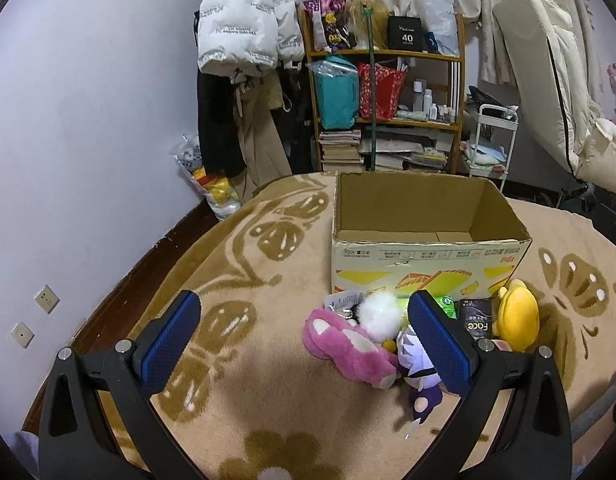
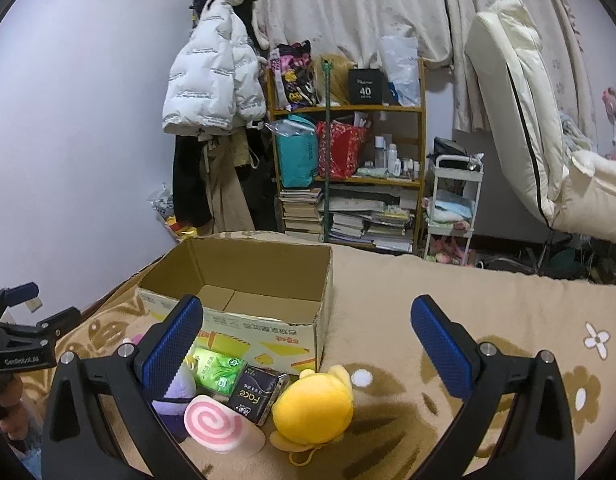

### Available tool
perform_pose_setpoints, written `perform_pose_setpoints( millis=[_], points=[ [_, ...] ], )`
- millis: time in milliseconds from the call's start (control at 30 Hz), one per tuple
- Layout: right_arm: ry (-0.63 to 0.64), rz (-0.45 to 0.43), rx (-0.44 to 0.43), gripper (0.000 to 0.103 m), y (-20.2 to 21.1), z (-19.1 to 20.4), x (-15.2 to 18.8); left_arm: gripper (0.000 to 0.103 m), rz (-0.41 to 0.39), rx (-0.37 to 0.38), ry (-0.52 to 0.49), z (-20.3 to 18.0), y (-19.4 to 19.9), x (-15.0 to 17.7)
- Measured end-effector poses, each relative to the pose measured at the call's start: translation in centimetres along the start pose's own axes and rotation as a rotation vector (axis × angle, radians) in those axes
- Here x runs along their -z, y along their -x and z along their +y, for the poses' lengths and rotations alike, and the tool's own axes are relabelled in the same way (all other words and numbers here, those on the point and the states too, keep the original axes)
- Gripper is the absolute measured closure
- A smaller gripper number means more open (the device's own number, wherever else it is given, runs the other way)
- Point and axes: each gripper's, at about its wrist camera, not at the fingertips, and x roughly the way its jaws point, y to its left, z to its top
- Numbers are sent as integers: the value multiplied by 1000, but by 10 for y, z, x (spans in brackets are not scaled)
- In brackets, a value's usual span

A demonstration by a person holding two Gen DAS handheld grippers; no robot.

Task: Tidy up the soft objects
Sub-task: 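Grasp the white-haired plush doll with the left tool while the right tool grasps the yellow duck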

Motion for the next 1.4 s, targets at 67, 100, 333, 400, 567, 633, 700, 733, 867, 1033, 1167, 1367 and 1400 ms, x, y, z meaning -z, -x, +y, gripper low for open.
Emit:
perform_pose_setpoints(
  millis=[67, 100, 333, 400, 567, 633, 700, 733, 867, 1033, 1167, 1367, 1400],
  points=[
    [-17, 11, -4, 0, -5, -3, -2, 1, 13, 15, -2, -2, -2, -2],
    [-27, 19, -4, 0, -8, -6, -2, 1, 17, 23, -3, -3, -3, -3],
    [-69, 84, -10, 0, -27, -17, 1, 1, 35, 50, -44, -22, -10, -13],
    [-77, 98, -15, 0, -31, -19, 2, 1, 44, 63, -51, -28, -15, -15],
    [-96, 150, -14, 0, -46, -26, 6, 1, 85, 92, -71, -45, -29, -11],
    [-112, 179, -21, 0, -52, -29, 10, 1, 96, 104, -83, -51, -34, -9],
    [-122, 199, -25, 0, -57, -30, 13, 1, 107, 114, -99, -56, -38, -6],
    [-125, 207, -26, 0, -59, -31, 14, 1, 113, 120, -107, -58, -40, -5],
    [-139, 248, -30, 0, -68, -33, 21, 1, 143, 169, -125, -64, -50, -1],
    [-135, 312, -42, 0, -86, -30, 27, 1, 167, 179, -148, -72, -60, 4],
    [-150, 359, -52, 0, -101, -32, 35, 1, 196, 214, -168, -78, -69, 10],
    [-176, 449, -37, 0, -121, -41, 50, 1, 229, 232, -216, -90, -77, 16],
    [-182, 466, -33, 0, -124, -43, 52, 1, 234, 240, -217, -91, -78, 17]
  ],
)
